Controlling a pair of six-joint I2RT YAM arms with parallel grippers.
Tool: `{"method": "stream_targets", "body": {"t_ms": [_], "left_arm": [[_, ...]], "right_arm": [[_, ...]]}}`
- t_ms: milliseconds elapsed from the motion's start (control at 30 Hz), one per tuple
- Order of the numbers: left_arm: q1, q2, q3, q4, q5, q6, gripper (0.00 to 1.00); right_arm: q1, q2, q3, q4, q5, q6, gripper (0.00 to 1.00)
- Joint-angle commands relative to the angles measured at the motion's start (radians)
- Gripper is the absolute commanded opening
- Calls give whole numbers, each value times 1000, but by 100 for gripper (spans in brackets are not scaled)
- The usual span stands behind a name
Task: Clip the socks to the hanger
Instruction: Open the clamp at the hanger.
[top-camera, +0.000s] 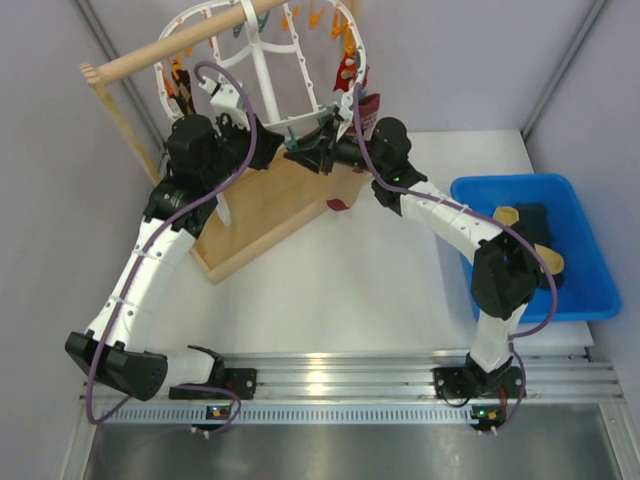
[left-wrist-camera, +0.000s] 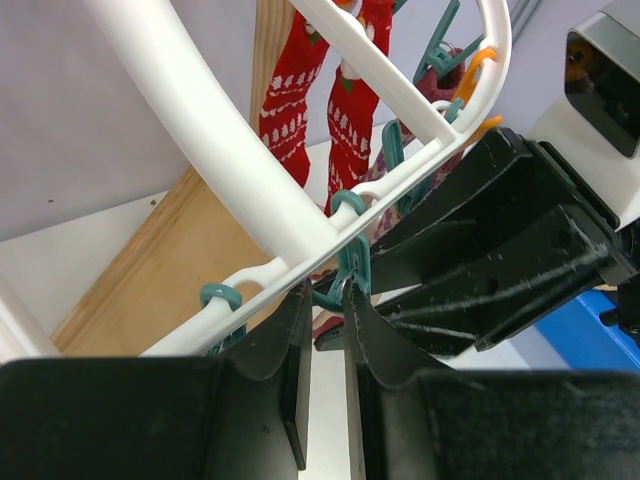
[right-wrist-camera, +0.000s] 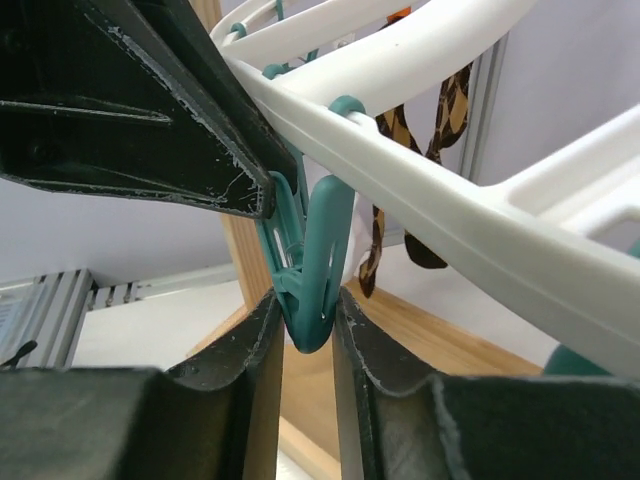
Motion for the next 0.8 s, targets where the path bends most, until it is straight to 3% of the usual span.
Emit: {"method": "stream_targets", "body": {"t_ms": [0, 67, 100, 267, 367, 500, 767], "left_arm": [[1, 3, -14, 22, 35, 15, 0], [1, 1, -16, 25, 27, 4, 0], [1, 0, -11, 25, 9, -33, 3], [5, -22, -4, 36, 9, -136, 41], [7, -32, -8, 37, 38, -165, 54], [5, -23, -4, 25, -16, -176, 60], [2, 29, 32, 16, -120, -240, 61]], "right_arm": [[-2, -15, 48, 53, -1, 12, 19], [4, -25, 46, 39, 43, -20, 3], [13, -29, 45, 24, 63, -41, 0], [59, -75, -38, 60, 209, -173, 0], [72, -78, -73, 88, 305, -224, 0], [95, -87, -104, 128, 399, -258, 0], [148, -95, -135, 137, 474, -350, 0]]}}
